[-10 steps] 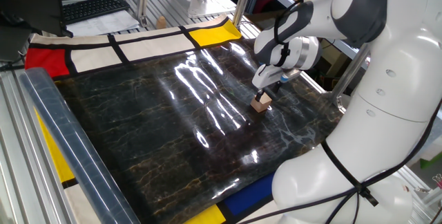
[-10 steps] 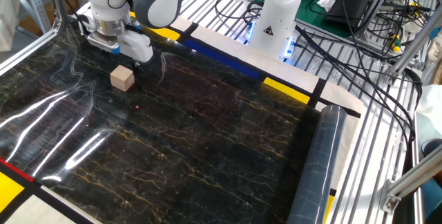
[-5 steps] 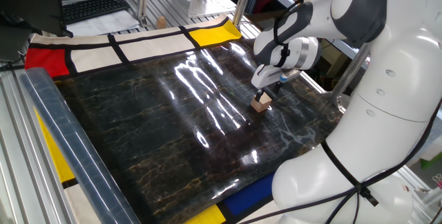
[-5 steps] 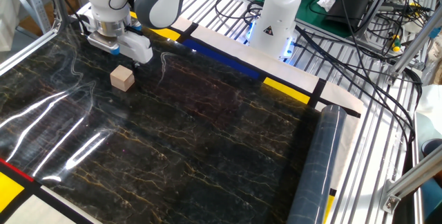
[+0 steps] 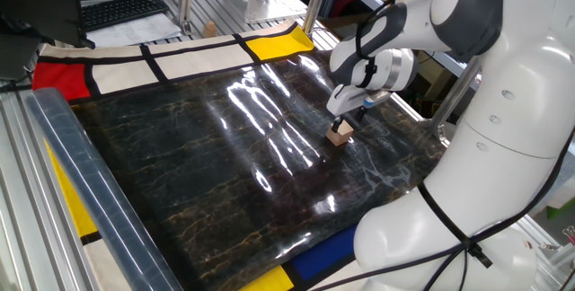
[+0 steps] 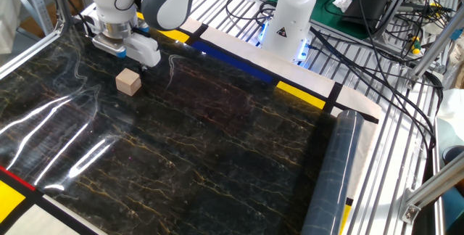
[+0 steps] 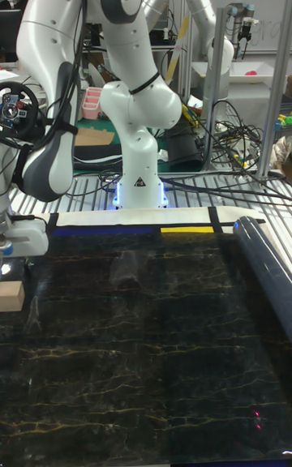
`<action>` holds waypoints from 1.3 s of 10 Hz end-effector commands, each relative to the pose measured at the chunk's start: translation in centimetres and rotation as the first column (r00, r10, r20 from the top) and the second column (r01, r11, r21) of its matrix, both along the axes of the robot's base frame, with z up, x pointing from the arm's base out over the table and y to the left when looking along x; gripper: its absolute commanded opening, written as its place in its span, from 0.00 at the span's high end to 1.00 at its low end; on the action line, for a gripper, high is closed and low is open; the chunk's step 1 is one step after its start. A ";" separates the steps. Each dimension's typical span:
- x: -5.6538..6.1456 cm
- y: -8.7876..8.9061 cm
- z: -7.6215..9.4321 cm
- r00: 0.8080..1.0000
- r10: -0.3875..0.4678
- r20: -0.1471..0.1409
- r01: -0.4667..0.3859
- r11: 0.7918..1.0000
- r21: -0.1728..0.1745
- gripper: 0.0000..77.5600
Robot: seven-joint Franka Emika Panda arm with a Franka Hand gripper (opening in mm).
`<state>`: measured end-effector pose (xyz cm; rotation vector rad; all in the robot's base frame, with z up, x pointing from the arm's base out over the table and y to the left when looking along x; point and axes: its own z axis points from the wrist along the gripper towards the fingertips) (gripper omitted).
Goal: Hold a small block with the gripper and sweep it from left to right on the table
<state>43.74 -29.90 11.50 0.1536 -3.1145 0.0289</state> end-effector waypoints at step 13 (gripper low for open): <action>2.4 -0.3 -3.9 1.000 0.009 0.019 -0.009 1.000 0.009 0.00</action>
